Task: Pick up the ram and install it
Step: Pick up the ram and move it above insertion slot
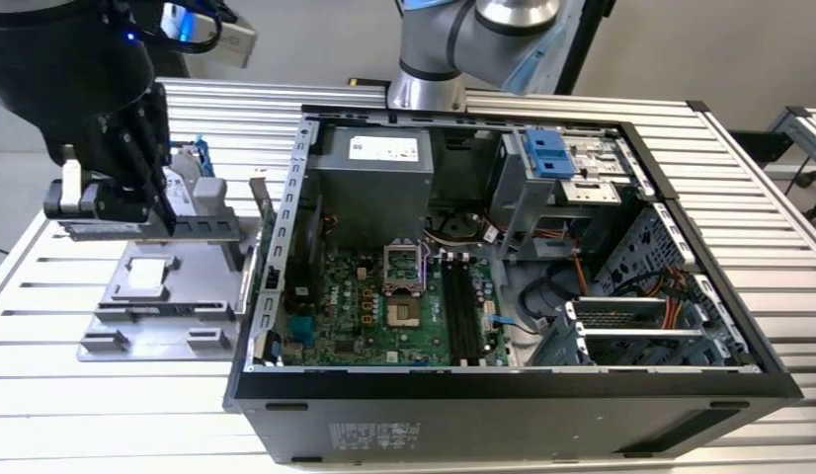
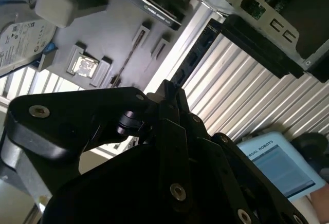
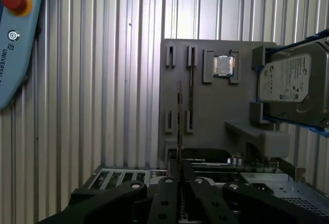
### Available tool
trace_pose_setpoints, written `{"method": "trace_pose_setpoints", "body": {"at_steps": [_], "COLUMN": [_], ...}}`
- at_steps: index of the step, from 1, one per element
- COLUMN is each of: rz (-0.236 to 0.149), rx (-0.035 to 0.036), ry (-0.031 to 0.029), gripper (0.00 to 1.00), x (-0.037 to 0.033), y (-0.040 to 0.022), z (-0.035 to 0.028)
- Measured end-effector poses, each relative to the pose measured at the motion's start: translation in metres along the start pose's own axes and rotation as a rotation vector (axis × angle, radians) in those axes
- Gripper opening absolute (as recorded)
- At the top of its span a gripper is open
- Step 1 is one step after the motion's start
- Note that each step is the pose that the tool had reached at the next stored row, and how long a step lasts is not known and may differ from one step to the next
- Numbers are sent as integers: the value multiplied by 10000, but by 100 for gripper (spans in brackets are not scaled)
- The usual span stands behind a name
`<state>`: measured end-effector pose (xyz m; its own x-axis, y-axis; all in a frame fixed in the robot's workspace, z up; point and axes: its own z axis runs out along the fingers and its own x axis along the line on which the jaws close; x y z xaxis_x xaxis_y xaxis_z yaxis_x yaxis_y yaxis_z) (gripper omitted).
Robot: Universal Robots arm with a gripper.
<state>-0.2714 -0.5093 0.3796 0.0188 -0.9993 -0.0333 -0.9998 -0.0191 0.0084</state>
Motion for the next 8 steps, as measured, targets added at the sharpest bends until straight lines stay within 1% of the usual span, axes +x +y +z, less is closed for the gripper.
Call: {"method": "trace_pose_setpoints", "body": {"at_steps": [8], "rz": [0], "rx": [-19], "ry": [0], "gripper": [0], "x": [5], "y": [-250], "z": [-2]}}
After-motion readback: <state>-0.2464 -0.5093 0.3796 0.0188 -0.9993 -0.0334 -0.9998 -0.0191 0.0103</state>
